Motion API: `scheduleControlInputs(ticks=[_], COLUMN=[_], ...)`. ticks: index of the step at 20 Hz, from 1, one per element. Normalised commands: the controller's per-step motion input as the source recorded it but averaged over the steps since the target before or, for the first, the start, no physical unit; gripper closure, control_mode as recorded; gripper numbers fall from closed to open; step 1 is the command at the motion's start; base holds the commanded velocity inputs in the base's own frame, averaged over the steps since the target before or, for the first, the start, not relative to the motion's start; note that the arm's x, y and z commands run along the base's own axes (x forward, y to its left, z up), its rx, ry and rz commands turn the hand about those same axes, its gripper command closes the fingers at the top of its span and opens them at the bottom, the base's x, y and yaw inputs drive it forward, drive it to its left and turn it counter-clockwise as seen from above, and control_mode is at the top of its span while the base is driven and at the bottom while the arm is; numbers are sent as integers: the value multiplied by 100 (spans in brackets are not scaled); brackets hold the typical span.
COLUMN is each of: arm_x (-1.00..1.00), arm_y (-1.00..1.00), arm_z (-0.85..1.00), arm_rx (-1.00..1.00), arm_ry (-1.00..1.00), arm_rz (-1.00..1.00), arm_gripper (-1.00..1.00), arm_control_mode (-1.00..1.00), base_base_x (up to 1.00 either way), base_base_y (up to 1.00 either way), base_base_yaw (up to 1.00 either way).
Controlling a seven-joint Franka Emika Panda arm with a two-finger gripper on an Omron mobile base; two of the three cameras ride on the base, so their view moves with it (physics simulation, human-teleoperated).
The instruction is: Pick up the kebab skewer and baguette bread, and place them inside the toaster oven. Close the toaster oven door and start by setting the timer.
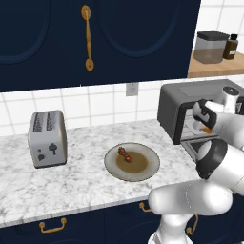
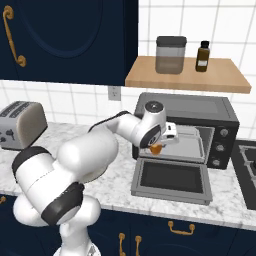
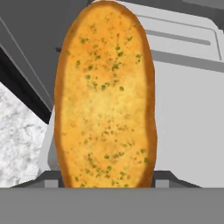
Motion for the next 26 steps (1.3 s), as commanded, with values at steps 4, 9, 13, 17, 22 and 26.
scheduleControlInputs(ticks=[4, 9, 13, 17, 22, 26], arm_x=[13, 1, 5, 9, 14, 6], arm_y=[0, 0, 0, 0, 0, 0], arm_z=[-7, -19, -16, -2, 0, -1], arm_rx=[0, 0, 0, 0, 0, 0], arm_ry=[0, 0, 0, 0, 0, 0], arm_rz=[0, 0, 0, 0, 0, 0], arm_gripper=[100, 100, 100, 100, -100, -100], arm_control_mode=[-100, -100, -100, -100, -100, -100], base_base_x=[0, 0, 0, 0, 0, 0], base_base_y=[0, 0, 0, 0, 0, 0], base_base_yaw=[0, 0, 0, 0, 0, 0])
